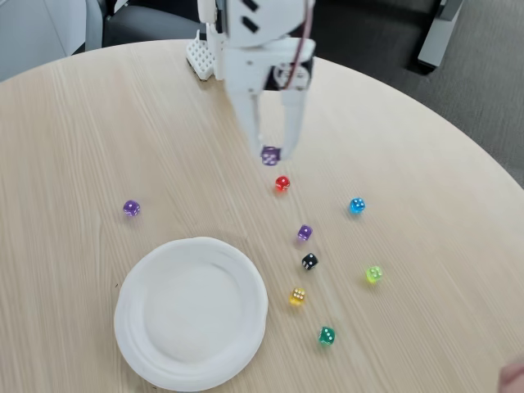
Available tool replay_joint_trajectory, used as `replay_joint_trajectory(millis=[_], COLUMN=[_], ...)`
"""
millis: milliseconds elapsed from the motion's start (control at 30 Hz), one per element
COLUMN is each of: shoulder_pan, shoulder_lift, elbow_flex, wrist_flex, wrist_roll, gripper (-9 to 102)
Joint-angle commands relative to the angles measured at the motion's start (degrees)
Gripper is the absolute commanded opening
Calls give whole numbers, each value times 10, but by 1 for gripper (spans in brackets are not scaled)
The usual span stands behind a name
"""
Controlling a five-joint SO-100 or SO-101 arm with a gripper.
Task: Pick a purple dice and put it in the plate.
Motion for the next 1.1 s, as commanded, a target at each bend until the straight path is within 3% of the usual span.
replay_joint_trajectory(millis=[0,133,433,800,1067], shoulder_pan=[18,31,32,36,128], shoulder_lift=[11,11,-23,-109,-141], elbow_flex=[-5,-5,-4,-4,-4], wrist_flex=[-7,-14,-135,-141,-141], wrist_roll=[-20,-41,-34,-46,-91], gripper=[0,0,0,0,0])
